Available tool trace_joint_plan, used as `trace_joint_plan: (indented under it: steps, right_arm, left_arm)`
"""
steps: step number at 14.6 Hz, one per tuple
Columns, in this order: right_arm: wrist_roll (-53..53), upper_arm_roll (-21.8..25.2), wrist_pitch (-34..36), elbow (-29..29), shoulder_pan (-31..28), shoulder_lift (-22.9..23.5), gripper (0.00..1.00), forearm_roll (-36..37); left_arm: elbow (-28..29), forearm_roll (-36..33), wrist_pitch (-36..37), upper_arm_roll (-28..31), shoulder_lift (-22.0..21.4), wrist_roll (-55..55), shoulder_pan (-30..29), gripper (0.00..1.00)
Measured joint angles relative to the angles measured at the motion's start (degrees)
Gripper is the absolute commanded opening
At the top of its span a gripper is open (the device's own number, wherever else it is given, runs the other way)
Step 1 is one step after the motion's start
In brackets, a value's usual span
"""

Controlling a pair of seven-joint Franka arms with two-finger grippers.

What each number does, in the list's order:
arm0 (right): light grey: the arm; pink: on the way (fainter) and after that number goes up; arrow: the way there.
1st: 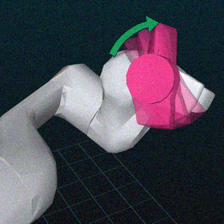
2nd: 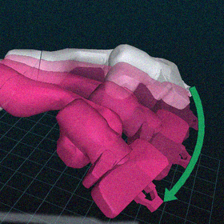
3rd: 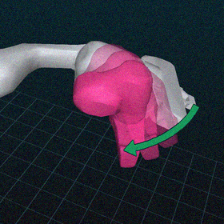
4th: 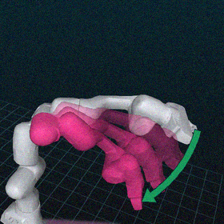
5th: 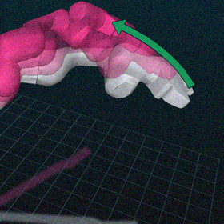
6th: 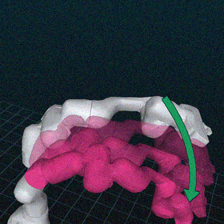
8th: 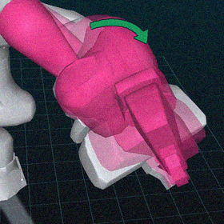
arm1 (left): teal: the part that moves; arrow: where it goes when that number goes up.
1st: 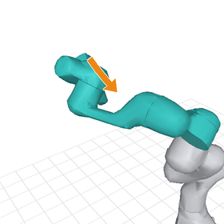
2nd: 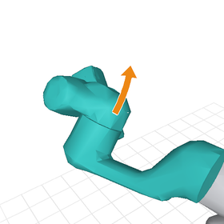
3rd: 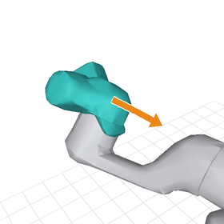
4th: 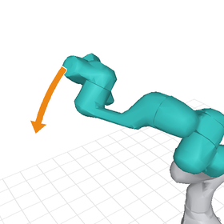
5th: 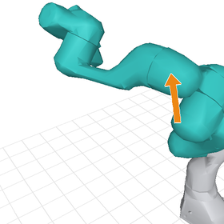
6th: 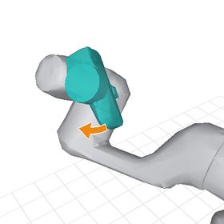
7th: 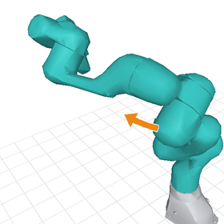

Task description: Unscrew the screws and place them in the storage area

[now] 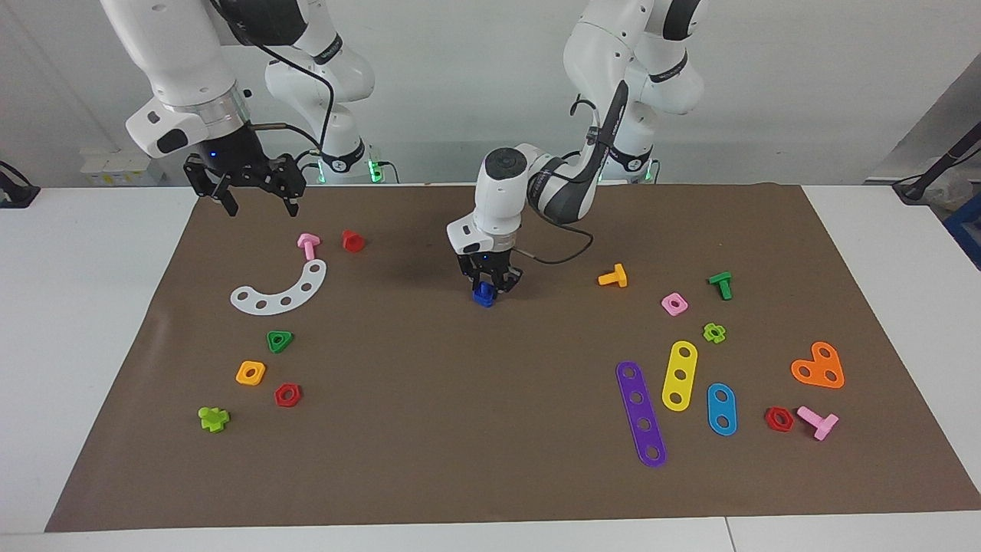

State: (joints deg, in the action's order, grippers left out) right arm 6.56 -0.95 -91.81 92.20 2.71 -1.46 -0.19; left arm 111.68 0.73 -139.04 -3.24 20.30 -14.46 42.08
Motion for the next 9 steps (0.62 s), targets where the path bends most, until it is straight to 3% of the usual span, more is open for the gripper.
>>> trace_joint_plan:
  steps: [9]
  right_arm:
    - [0.0,-0.1,0.0,0.0,0.8,0.0,1.0,0.0]
  left_arm:
    - [-2.8,0.0,4.3,0.1,0.0,-0.2,-0.1,0.02]
